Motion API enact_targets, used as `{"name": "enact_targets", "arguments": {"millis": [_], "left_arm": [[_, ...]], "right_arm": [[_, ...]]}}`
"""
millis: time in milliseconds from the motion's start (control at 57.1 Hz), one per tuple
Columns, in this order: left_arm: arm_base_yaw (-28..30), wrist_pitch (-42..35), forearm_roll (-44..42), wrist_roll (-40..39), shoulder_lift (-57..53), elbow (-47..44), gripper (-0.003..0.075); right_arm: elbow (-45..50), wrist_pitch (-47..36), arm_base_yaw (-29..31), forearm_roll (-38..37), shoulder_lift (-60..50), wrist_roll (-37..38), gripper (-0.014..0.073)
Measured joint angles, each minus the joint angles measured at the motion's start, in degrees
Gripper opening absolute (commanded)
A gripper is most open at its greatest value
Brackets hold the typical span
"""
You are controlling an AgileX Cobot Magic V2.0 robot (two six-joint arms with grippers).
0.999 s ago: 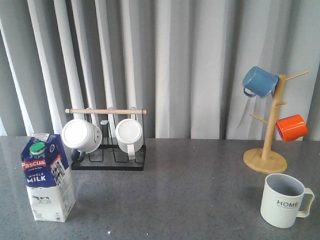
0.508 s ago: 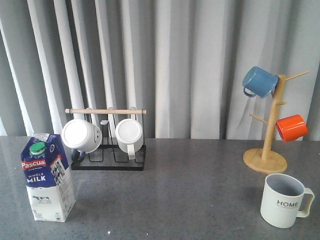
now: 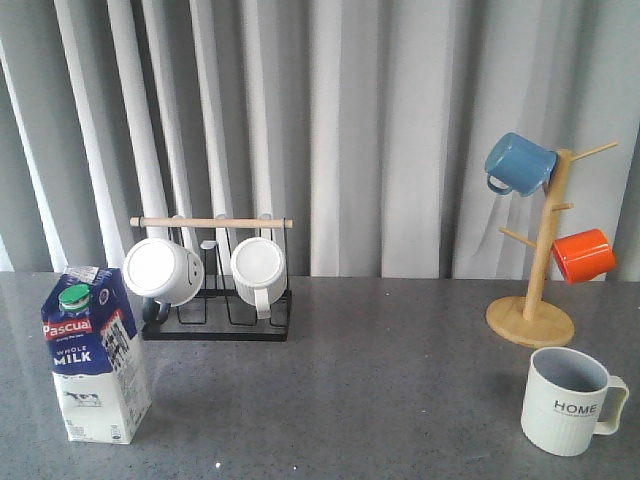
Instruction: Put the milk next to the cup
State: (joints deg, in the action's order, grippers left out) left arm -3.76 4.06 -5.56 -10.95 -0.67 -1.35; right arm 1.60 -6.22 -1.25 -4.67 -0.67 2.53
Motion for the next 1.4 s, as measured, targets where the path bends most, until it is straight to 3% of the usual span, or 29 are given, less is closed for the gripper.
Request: {"name": "enact_targets", "arguments": {"millis": [140, 298, 543, 718, 1016, 1156, 1244, 1402], "left_arm": [[0.0, -3.3, 0.0, -1.4, 0.0, 0.1, -0.0006], [0.0, -5.8, 0.0, -5.4, 0.6, 6.9, -0.0006], [0.0, 3.3, -1.0, -2.3, 21.3, 29.8, -0.0006], [0.0, 4.9, -1.1, -2.1, 36.7, 36.1, -0.0006], [0.0, -7.8, -1.1, -2.1, 49.1, 36.7, -0.0003], [0.0, -8.8, -1.1, -2.1, 52.0, 36.7, 0.0018], [0.0, -8.7, -1.1, -2.1, 54.1, 37.7, 0.0071], [0.0, -8.7, -1.2, -2.1, 58.8, 40.7, 0.0286]], "right_arm": [[-0.1, -9.0, 0.0, 0.1, 0.0, 0.5, -0.0008], [-6.9, -9.8, 0.0, 0.0, 1.9, 0.0, -0.0008], [-24.1, 0.0, 0.0, 0.2, 28.4, -2.8, -0.0008], [-29.2, 0.1, 0.0, 2.1, 41.5, -3.0, -0.0008], [-29.3, -2.4, 0.0, 4.7, 49.0, -3.3, 0.0015], [-29.3, -5.1, 0.0, 7.5, 52.4, -3.7, 0.009], [-29.9, -5.4, 0.0, 8.9, 54.8, -3.9, 0.0182], [-31.7, -5.7, 0.0, 9.7, 58.5, -7.2, 0.0423]]}}
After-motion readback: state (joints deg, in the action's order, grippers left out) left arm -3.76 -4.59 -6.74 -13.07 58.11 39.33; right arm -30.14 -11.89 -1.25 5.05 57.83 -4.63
